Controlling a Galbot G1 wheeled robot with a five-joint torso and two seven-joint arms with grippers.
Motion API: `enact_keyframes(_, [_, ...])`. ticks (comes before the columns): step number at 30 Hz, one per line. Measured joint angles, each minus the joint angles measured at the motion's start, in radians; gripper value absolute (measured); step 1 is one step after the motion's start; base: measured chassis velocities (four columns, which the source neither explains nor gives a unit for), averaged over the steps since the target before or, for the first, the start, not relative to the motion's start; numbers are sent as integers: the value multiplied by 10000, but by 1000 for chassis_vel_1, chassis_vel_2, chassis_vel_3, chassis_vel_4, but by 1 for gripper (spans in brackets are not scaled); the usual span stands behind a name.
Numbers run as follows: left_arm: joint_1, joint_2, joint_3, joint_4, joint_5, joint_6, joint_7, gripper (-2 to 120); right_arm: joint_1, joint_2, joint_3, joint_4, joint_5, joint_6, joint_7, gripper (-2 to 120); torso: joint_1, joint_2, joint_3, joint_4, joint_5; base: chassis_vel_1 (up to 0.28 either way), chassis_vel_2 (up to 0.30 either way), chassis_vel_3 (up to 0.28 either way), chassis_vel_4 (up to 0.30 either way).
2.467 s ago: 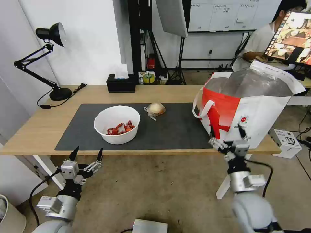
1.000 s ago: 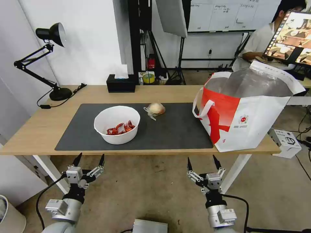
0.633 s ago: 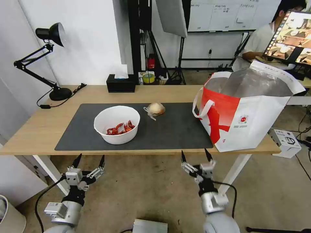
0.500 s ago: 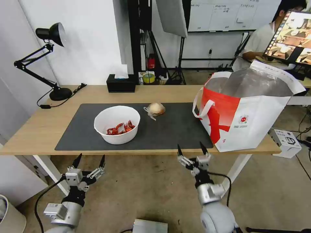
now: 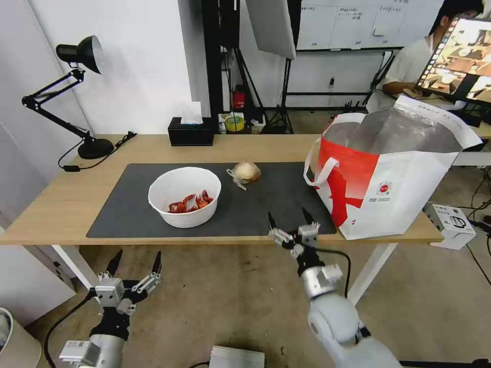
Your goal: Pick up the trash from the table and place it into the takeout bag.
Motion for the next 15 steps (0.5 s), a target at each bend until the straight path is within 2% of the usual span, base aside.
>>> enact_keyframes(7, [-132,66,-5,81,39,101,78,100,1920,25,-892,-1454,759,-217,250,100,0,1,0,1,0,0,0,0,0])
enact_keyframes(10, [-301,96,-2,214,39,238,84,100,2948,326,-1401,-2451,1061,-274,322,100,-1,0,1,0,0,0,0,0,0])
enact_keyframes(15, [-470,101,17,402,39,313,84,100,4007,618,-1769,-3346,1253,-332,387,100,-1,1,-1,1,-4,0,0,0,0])
